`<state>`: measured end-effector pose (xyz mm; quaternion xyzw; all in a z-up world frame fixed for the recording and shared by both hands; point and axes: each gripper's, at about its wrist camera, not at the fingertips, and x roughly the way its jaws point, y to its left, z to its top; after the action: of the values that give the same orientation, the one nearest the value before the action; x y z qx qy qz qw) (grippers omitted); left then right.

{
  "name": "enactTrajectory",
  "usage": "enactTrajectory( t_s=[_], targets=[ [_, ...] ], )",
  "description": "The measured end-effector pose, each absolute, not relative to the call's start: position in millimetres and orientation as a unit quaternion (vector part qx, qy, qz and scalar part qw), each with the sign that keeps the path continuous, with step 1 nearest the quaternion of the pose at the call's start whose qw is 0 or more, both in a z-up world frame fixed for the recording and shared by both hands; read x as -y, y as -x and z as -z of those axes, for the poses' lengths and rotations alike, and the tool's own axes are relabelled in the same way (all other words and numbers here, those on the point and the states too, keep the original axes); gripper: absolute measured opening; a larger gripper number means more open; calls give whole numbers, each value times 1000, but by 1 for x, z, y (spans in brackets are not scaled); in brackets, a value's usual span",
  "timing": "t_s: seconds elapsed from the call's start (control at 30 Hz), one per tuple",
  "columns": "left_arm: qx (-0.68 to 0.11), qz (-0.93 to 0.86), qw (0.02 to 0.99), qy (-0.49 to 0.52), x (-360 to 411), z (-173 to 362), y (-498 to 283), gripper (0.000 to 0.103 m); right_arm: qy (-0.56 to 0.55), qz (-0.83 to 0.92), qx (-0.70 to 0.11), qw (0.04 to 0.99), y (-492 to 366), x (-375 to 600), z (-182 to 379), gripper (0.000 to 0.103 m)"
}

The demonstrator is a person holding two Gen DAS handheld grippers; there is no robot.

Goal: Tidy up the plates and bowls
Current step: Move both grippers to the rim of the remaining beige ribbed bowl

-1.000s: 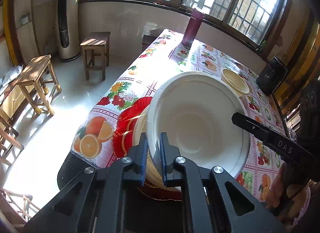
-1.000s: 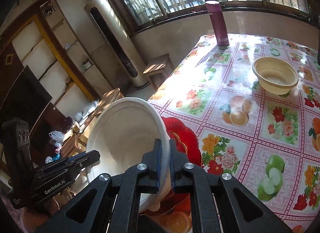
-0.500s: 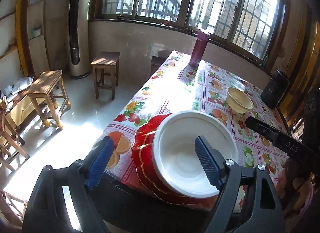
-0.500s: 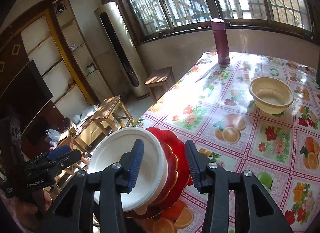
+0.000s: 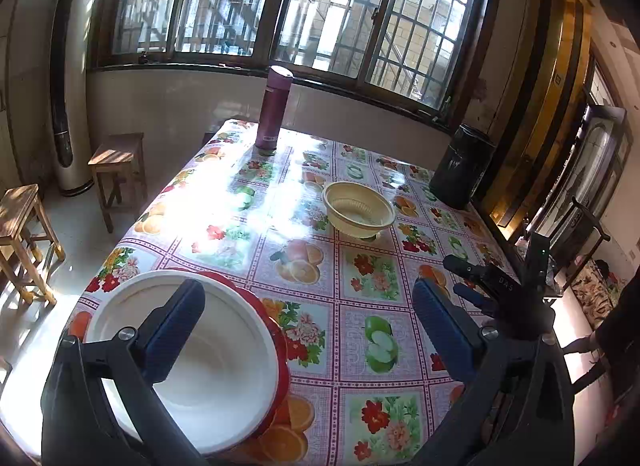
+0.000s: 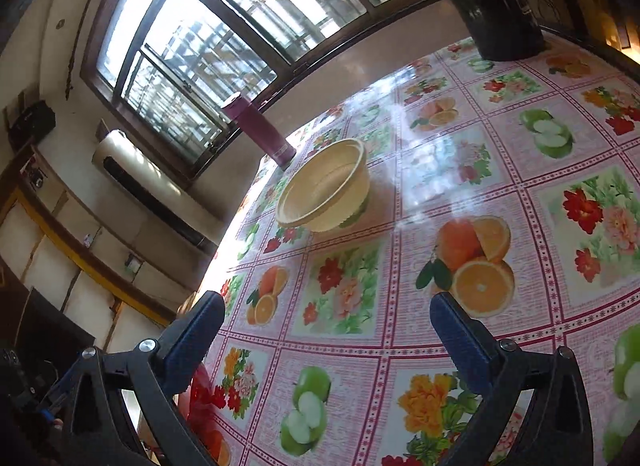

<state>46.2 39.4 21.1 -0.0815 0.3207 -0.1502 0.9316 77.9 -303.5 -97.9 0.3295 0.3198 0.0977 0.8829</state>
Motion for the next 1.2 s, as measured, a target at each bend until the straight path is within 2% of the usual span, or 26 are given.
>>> enactTrajectory(
  t_s=[0.27, 0.5, 0.93, 1.2],
  targets=[
    [-378, 138, 912, 79, 39, 10, -93, 103, -392, -72, -300, 867, -83, 364, 113, 103],
    [-418, 113, 896, 94, 77, 39, -139, 103, -368, -81, -309, 873, -101, 369, 110, 103],
    [-405, 22, 907, 118, 90, 30, -233, 103, -358, -98, -293, 881, -170, 392, 88, 103],
    [-409, -45, 905, 113, 84, 54, -275, 103, -384, -121, -286, 870, -229, 374, 71, 103]
  ],
)
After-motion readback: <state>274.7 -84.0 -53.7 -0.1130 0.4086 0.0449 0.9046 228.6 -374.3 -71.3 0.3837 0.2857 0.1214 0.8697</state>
